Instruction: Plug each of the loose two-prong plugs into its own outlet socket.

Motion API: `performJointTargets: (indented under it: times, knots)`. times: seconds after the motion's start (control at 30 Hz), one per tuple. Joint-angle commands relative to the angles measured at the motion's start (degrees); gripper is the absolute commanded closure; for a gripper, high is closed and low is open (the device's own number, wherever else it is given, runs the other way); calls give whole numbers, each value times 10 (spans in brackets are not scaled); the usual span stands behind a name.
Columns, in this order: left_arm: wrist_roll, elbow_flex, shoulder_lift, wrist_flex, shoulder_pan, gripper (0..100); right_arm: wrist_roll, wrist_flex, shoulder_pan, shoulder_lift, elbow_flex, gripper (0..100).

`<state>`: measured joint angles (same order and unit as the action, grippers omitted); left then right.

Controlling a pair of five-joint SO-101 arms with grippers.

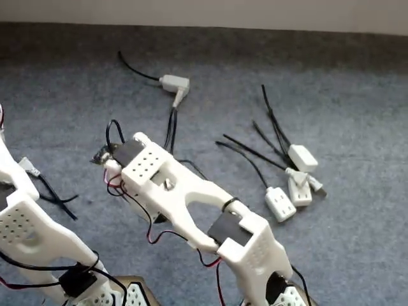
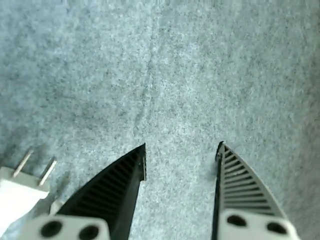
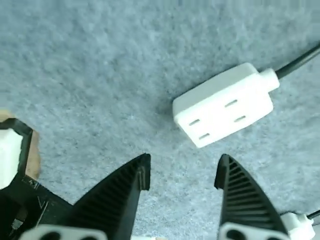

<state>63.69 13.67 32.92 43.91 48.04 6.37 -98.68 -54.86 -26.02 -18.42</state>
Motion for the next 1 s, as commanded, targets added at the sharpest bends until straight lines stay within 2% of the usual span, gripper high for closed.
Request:
performJointTargets:
  times: [0.0, 0.1, 0.17, 0.37, 0.47, 0.7, 0.77, 0.83, 0.97]
  knots:
    - [-30, 19, -5, -33, 7, 769, -7, -25, 46, 47, -61, 785]
    - [-35, 17, -4, -43, 7, 769, -8, -22, 91, 80, -73, 785]
    - [-35, 17, -4, -46, 7, 769, -36, -22, 102, 102, -92, 785]
    - [-35, 15, 3, -46, -3, 769, -295, -15, 86, 105, -96, 785]
    - [-35, 28, 31, -47, -4, 769, -383, 4, 84, 71, -95, 785]
    - [-36, 85, 112, -44, 0, 769, -411, 7, 78, -65, -100, 785]
    - [-36, 102, 125, -43, 0, 769, -455, 12, 73, -93, -112, 785]
    - [-36, 116, 133, -43, 0, 769, -486, 12, 66, -109, -135, 785]
    - [-36, 135, 132, -43, 1, 769, -494, 15, 56, -124, -177, 785]
